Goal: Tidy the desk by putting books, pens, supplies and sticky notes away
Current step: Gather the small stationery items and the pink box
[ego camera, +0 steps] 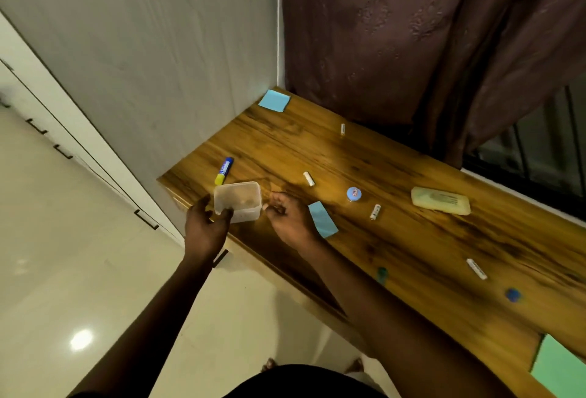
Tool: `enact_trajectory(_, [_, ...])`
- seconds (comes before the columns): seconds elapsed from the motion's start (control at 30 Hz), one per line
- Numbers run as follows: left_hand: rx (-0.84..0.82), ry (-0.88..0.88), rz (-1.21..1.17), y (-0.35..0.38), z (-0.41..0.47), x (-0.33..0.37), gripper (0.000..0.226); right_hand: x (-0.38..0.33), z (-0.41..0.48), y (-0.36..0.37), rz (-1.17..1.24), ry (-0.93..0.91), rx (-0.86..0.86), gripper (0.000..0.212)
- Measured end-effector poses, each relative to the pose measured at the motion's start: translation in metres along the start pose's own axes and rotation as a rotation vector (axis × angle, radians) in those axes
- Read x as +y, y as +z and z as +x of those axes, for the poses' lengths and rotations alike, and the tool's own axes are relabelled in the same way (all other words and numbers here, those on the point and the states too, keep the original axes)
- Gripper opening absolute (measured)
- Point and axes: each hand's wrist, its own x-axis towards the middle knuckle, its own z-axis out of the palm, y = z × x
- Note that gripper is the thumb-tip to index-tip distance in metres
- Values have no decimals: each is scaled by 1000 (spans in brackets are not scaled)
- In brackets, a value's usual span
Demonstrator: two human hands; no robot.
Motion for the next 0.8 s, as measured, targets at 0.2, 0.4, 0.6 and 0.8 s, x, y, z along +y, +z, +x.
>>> enact_trajectory(0.2, [-55, -57, -120, 7, -11, 2, 48, -5, 3, 27, -64, -32, -66, 50])
enact_trajectory(0.4, [-83, -9, -151, 11, -16, 9, 40, 5, -12, 2, -33, -59, 55, 45])
enact_trajectory(0.6, [-247, 131, -172, 47, -38, 44, 32, 20, -54, -63, 126, -16, 250, 38])
enact_trajectory(0.8, [-460, 211, -157, 111, -78, 67, 25, 54, -112, -128, 134, 71, 480, 32])
